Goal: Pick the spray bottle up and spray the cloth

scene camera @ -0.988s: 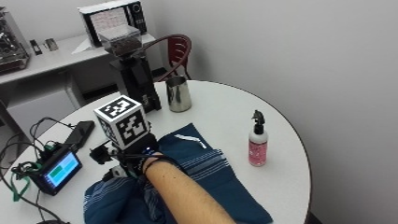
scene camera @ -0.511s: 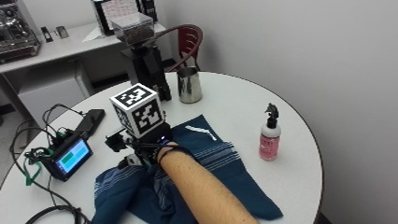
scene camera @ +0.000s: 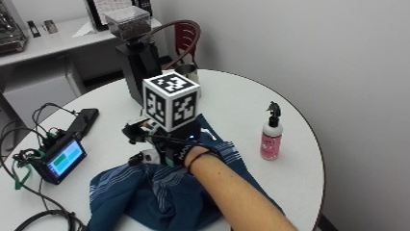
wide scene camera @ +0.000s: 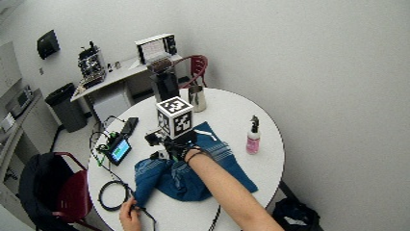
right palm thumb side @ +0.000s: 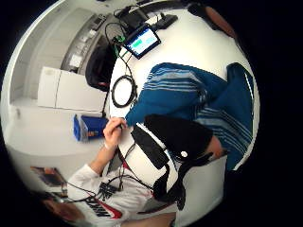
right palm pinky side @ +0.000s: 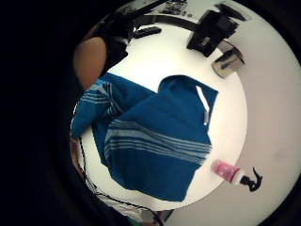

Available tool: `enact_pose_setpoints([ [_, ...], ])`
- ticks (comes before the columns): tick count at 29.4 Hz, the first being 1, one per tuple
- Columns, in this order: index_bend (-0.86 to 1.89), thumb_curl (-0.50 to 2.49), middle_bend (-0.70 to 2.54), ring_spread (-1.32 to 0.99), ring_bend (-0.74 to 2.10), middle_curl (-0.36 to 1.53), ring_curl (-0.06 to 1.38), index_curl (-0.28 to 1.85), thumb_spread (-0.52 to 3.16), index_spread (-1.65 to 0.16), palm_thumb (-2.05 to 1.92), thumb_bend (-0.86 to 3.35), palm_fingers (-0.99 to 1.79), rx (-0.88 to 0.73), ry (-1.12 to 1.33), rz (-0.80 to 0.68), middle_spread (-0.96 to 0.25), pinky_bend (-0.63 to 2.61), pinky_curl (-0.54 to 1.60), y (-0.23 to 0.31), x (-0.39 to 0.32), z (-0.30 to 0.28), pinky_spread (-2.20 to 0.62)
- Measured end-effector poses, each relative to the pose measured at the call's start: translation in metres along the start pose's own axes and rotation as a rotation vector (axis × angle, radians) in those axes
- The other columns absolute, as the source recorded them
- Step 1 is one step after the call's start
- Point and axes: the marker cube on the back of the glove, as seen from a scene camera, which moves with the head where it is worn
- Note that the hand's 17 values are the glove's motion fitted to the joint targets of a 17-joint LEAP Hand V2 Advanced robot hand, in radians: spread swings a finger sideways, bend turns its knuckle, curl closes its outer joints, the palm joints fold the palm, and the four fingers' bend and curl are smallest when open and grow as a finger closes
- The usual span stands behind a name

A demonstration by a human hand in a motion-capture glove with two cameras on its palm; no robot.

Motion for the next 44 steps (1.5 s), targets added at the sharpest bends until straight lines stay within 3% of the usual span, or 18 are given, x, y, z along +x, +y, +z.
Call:
enact_pose_setpoints([
  [10,0.13,0.22,0.25,0.03,0.26,0.32,0.26,0.24,1.08,-0.38,0.43,-0.02,0.52,0.175,-0.047,0.004,-0.03,0.42,0.31,0.134,0.038,-0.022,0.20],
  [18,0.13,0.23,0.25,0.02,0.28,0.33,0.28,0.24,1.08,-0.38,0.43,-0.02,0.58,0.413,-0.249,0.059,-0.03,0.39,0.31,0.196,0.097,-0.035,0.19],
  [27,0.12,0.25,0.26,0.01,0.32,0.35,0.31,0.24,1.05,-0.37,0.46,-0.02,0.66,0.575,-0.709,0.289,-0.04,0.40,0.33,0.197,0.187,-0.006,0.16],
  [32,0.12,0.26,0.26,0.01,0.30,0.36,0.31,0.24,1.04,-0.37,0.49,-0.01,0.64,0.609,-0.805,0.402,-0.04,0.40,0.34,0.181,0.214,0.018,0.16],
  [44,0.10,0.29,0.26,0.00,0.32,0.37,0.33,0.21,0.99,-0.37,0.55,-0.01,0.61,0.565,-0.933,0.471,-0.04,0.43,0.35,0.149,0.236,0.071,0.18],
])
